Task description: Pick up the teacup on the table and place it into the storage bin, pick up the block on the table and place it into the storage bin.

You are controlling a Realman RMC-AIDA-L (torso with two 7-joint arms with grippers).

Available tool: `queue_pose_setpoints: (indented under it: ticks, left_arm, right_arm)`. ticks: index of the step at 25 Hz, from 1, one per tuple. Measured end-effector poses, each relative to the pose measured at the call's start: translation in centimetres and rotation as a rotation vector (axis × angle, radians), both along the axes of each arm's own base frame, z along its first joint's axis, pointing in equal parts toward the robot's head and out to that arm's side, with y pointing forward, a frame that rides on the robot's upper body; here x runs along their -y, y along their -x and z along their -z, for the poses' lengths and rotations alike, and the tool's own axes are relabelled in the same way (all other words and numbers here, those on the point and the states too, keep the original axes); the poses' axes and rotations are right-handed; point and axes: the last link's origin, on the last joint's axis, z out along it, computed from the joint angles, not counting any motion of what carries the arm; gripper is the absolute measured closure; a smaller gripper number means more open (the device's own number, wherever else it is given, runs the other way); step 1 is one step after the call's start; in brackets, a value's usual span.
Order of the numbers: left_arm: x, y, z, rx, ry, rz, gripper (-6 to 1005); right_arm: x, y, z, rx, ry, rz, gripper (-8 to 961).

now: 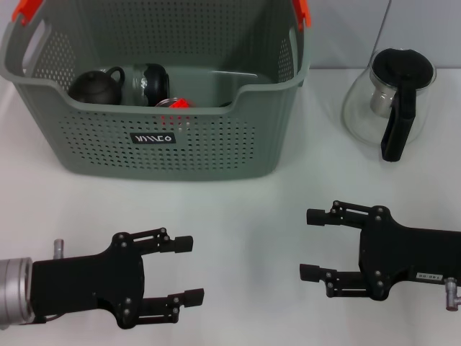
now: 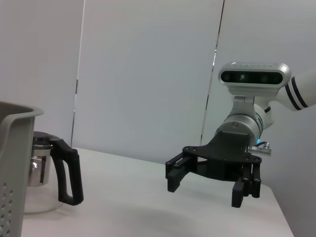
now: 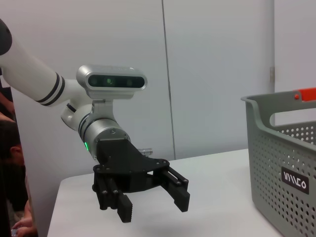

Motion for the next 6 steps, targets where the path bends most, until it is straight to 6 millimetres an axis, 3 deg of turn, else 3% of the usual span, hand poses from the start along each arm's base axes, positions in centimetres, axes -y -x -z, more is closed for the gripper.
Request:
queue_pose_setpoints:
  ticks: [6]
  left_arm:
    - [0.03, 0.05, -0.05, 0.001, -0.003, -0.003, 249]
  right_arm:
    - [-0.06, 0.11, 0.06, -0.002, 0.000, -0.002, 121]
